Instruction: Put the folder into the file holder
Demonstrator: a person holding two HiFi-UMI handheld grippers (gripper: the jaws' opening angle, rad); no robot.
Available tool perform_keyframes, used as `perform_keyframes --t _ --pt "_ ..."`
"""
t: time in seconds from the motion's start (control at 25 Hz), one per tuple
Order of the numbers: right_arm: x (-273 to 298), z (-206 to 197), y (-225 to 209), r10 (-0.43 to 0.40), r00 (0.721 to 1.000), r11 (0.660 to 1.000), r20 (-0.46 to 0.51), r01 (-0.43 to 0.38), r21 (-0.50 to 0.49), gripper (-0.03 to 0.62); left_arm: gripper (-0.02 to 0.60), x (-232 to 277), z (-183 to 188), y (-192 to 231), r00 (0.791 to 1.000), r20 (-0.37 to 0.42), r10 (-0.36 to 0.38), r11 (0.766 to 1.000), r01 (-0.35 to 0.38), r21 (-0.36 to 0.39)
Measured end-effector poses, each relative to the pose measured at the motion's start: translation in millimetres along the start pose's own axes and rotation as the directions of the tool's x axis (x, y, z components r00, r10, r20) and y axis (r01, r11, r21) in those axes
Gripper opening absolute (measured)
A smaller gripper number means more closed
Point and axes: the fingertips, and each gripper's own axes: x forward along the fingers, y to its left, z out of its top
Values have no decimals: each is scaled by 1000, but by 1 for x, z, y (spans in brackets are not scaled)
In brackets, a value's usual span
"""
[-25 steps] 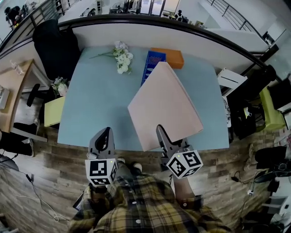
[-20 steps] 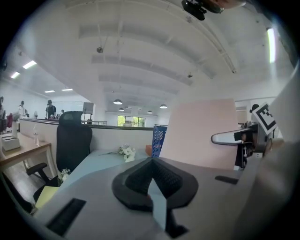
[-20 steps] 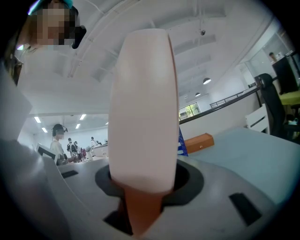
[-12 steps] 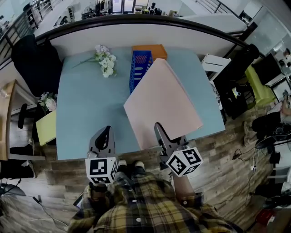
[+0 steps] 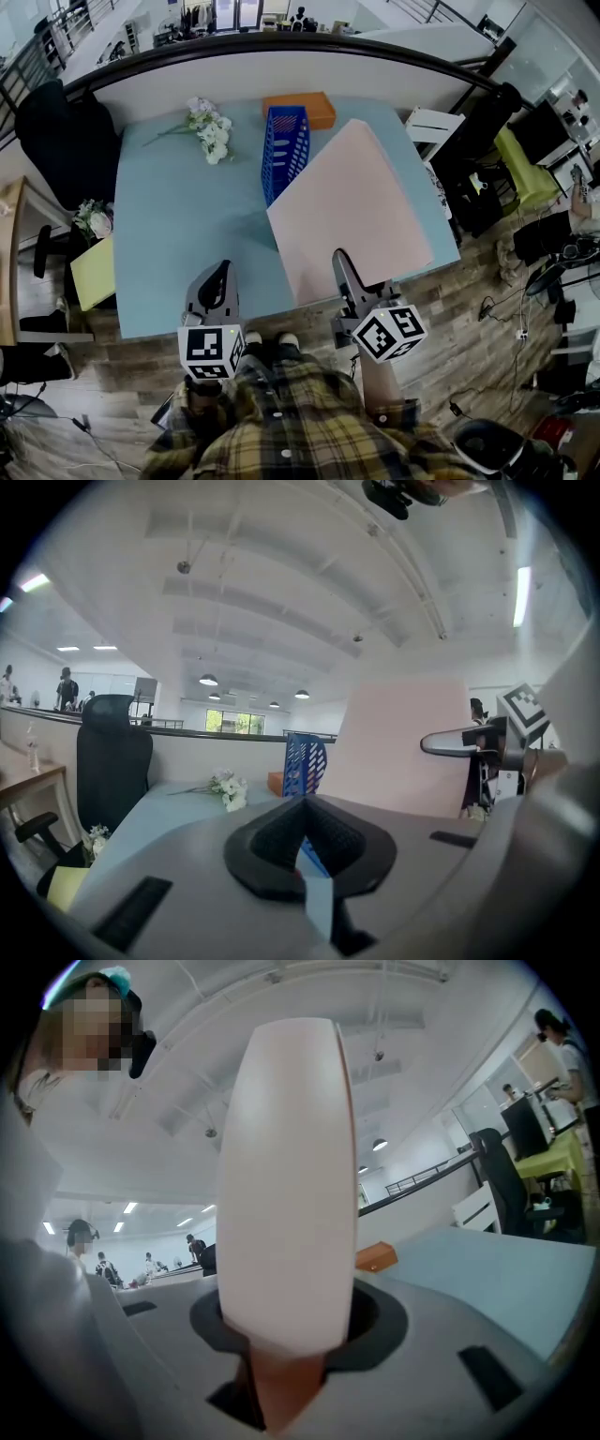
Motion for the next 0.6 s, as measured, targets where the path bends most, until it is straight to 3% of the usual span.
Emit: perform_keyframes --t 0.6 --pt "13 16 -6 -56 998 996 31 58 -73 166 -9 0 -10 -2 999 -26 -45 999 45 -13"
